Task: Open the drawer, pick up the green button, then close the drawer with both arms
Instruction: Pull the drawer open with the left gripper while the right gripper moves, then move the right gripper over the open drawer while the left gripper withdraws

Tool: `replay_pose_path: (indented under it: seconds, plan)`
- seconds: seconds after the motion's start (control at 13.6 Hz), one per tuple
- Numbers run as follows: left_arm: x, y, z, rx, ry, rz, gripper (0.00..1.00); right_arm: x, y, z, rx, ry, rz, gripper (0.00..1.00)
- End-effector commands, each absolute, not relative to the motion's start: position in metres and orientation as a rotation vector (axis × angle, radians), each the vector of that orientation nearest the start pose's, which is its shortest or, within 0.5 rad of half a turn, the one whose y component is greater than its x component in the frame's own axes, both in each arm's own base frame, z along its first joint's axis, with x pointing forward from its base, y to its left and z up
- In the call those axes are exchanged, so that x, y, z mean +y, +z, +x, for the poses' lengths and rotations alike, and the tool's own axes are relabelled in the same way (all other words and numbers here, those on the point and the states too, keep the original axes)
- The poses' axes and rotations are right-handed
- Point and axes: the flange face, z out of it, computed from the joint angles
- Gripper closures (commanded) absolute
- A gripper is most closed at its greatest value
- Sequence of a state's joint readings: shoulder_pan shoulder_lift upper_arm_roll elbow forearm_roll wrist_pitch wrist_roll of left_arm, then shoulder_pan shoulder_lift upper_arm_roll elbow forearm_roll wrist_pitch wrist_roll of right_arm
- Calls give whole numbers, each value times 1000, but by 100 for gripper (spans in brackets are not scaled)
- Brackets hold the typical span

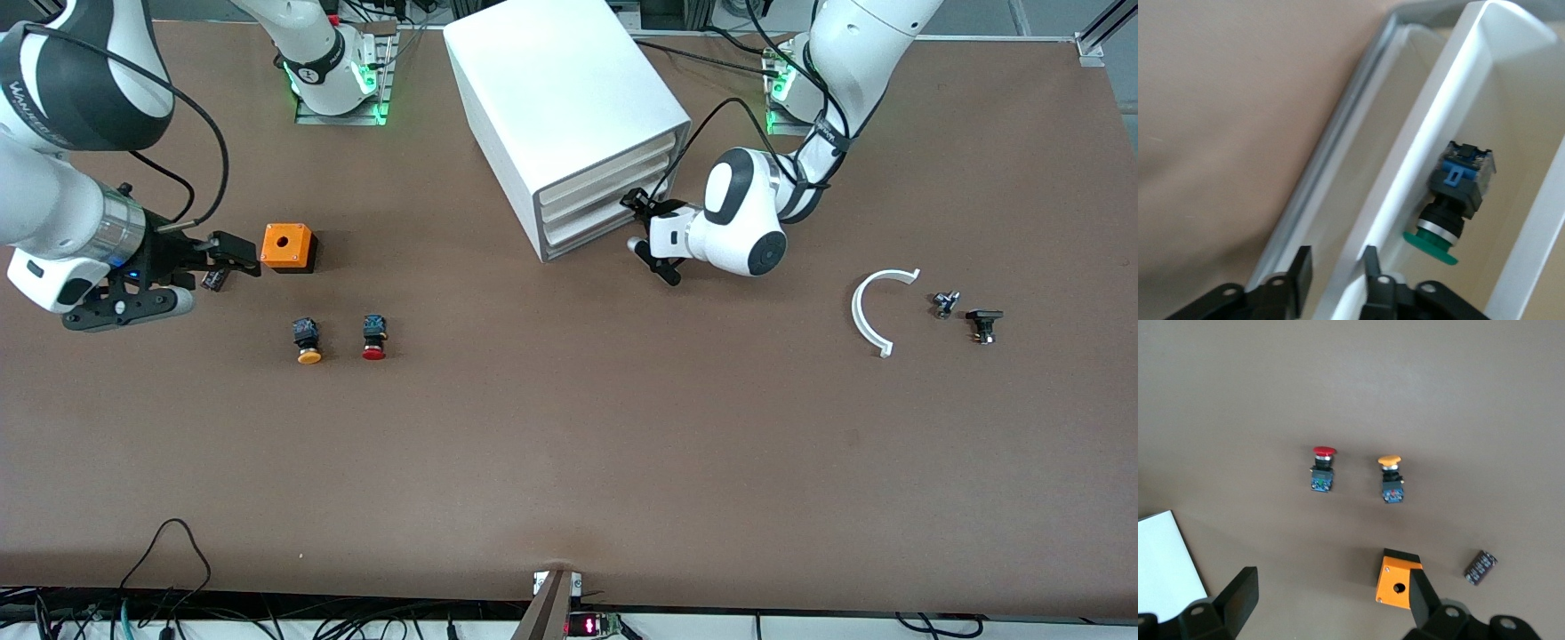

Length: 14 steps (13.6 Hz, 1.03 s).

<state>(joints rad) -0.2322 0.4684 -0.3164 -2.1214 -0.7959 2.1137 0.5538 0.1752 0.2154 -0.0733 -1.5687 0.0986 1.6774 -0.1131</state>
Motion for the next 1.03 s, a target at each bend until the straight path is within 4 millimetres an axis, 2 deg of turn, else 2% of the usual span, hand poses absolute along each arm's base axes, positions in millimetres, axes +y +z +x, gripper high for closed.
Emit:
replay_pose_path:
  seconds: [0.0, 0.15, 0.22, 0.37, 0.51, 0.66, 0.73, 0.81, 0.95]
  plan:
    - [-264, 161, 460, -560, -496, 2356, 100, 98, 515, 633, -372, 118, -3026, 0]
    - [-250, 171, 483, -529, -438, 2379, 100, 131, 519, 637, -445, 93, -3022, 0]
    - [-239, 175, 496, -506, -406, 2395, 100, 157, 521, 635, -491, 82, -3018, 0]
    - [-232, 185, 516, -506, -355, 2410, 100, 187, 528, 637, -574, 21, -3007, 0]
    - [-218, 201, 542, -531, -288, 2449, 100, 196, 521, 643, -615, -5, -2989, 0]
    - [-209, 212, 556, -545, -248, 2471, 100, 222, 515, 641, -847, -46, -2922, 0]
    - [-209, 213, 556, -541, -249, 2472, 42, 233, 511, 640, -948, -60, -2883, 0]
    - [-206, 216, 557, -549, -239, 2470, 1, 253, 507, 634, -1058, -56, -2836, 0]
    - [-206, 226, 559, -527, -219, 2475, 0, 289, 497, 622, -1249, -38, -2747, 0]
